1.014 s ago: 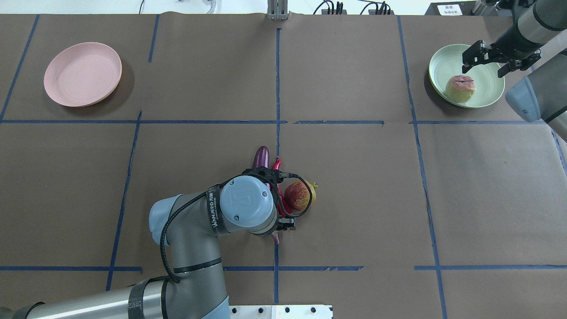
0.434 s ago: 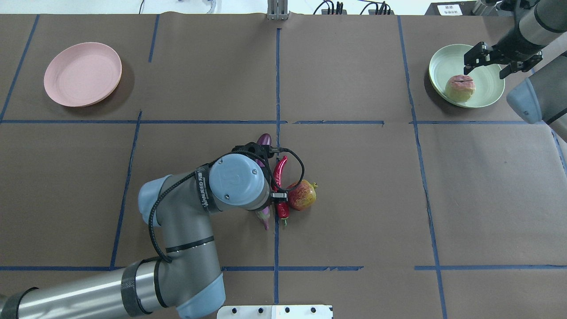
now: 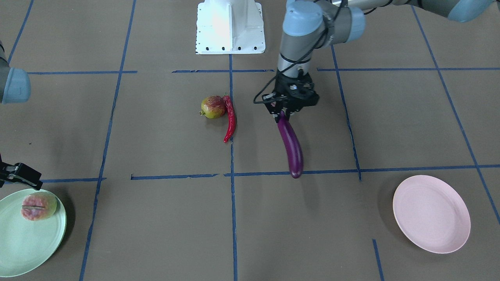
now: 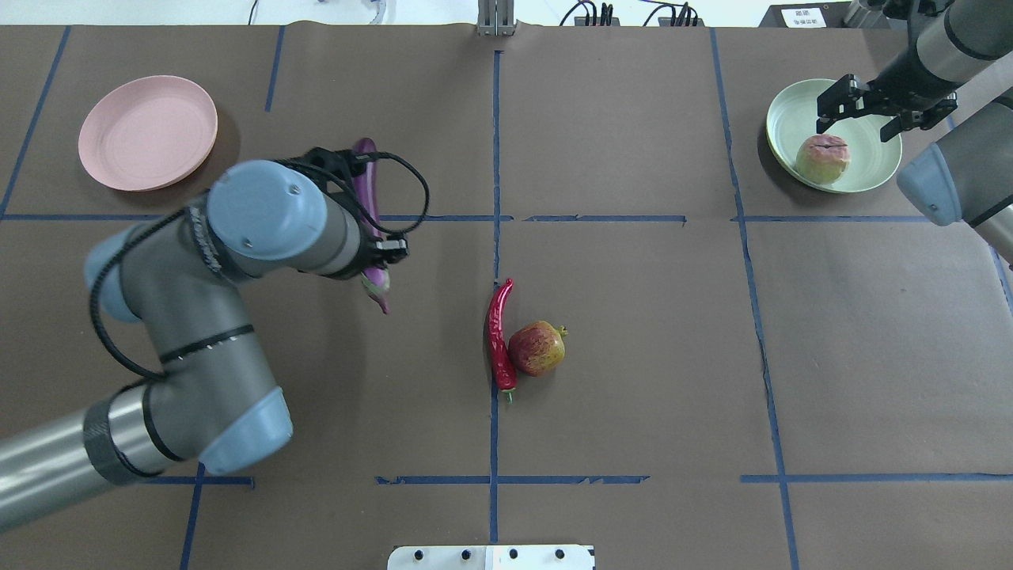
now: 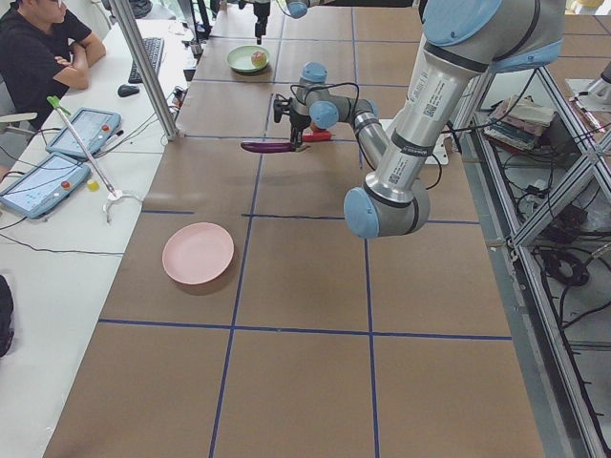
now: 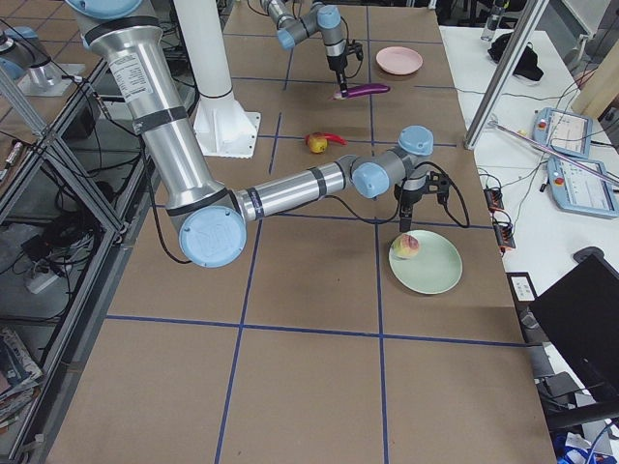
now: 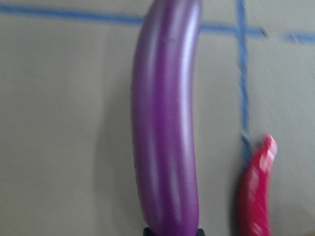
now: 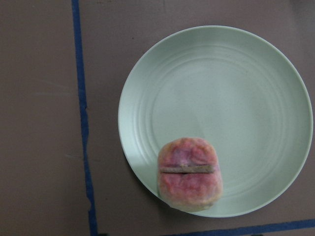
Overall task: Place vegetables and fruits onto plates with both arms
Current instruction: 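Carry eggplant to pink plate with left gripper while right arm returns center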
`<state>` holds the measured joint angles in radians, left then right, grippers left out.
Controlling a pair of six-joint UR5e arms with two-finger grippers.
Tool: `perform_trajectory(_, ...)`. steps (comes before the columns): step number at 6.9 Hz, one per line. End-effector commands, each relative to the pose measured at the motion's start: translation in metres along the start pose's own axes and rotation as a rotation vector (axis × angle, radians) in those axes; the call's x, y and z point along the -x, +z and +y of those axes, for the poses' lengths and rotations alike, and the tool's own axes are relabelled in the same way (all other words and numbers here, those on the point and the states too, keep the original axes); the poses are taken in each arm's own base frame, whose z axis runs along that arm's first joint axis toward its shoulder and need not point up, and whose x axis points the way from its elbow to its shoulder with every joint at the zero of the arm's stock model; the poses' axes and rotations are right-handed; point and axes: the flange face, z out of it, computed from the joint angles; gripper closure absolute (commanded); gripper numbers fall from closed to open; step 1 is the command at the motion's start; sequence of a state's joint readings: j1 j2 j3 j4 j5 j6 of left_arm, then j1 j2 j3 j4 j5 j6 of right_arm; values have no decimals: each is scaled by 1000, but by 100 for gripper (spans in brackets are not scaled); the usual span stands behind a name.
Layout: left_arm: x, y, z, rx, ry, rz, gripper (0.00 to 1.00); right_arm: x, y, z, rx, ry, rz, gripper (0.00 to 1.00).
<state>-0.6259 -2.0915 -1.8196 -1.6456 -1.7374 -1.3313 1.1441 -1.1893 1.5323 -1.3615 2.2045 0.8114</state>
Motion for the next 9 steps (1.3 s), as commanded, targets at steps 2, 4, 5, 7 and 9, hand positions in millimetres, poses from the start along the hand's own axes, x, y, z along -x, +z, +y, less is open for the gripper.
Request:
perform_trajectory(2, 161, 13, -153, -58, 141, -231, 100, 133, -21, 103, 41, 138, -136, 0)
perform_trajectory(4, 251, 56, -233, 13, 130, -331, 100, 203, -9, 179, 55, 163, -164, 0)
perform_trajectory(5, 294, 75, -263, 0, 140, -317, 96, 241, 10, 217, 57, 178, -160, 0)
perform_trajectory(7, 314, 111, -273, 1, 161, -314, 24, 288, 24, 259, 48, 219, -169, 0)
perform_trajectory(9, 307, 112, -271, 0, 167, -306, 0, 320, 33, 277, 23, 265, -175, 0)
